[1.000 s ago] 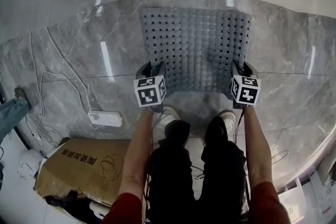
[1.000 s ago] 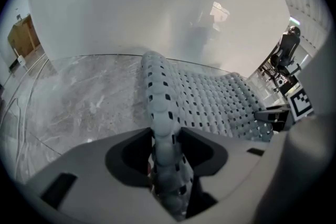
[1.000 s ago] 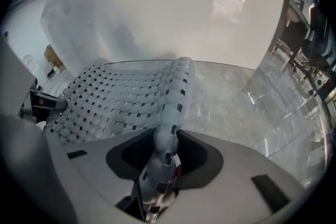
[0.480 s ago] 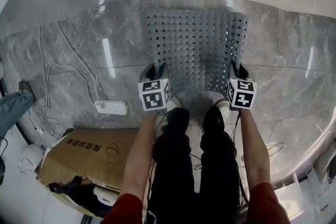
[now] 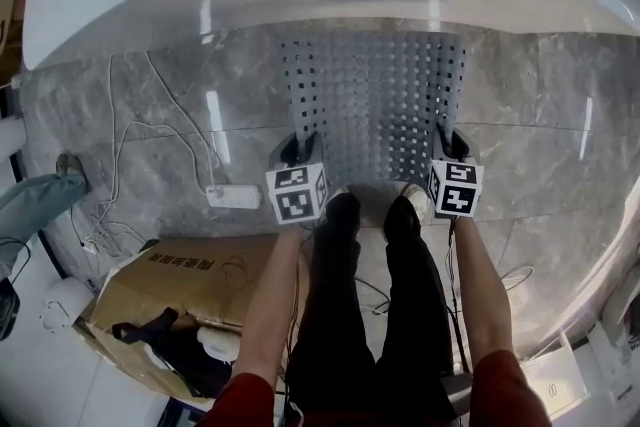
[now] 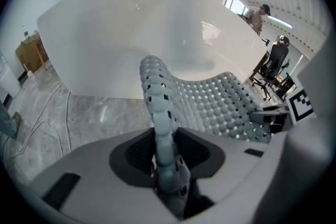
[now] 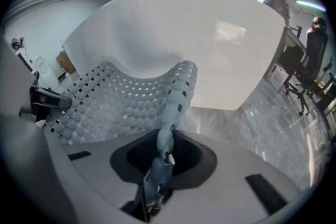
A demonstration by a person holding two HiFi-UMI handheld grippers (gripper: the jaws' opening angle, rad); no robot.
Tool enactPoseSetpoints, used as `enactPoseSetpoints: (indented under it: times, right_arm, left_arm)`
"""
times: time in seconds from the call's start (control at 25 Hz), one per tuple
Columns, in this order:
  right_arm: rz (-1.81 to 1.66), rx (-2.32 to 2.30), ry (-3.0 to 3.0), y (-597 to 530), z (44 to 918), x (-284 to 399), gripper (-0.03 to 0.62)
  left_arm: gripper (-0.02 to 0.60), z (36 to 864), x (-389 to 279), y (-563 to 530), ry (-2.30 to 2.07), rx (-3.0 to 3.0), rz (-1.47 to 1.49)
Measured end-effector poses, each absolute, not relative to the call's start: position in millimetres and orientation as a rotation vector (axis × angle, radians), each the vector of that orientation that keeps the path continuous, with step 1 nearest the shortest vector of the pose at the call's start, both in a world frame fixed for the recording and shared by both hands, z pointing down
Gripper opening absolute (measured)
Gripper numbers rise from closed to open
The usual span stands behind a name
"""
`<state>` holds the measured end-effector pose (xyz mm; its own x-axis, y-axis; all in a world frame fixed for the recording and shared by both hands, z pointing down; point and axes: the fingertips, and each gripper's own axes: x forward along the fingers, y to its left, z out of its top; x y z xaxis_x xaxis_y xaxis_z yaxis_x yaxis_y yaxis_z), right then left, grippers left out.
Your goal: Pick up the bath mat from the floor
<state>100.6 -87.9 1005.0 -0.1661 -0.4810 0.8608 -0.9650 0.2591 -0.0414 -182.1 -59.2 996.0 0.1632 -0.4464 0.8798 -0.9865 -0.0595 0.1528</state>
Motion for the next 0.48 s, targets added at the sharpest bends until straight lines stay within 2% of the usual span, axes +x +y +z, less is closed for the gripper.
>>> enactPoseSetpoints:
  times: [0.48]
  right_arm:
    - [0.787, 1.418, -1.775, -68.3, 828.8, 110.1, 0.075]
  left_arm:
    - [0.127, 816.0, -165.4, -45.2, -1.402, 1.695, 0.796]
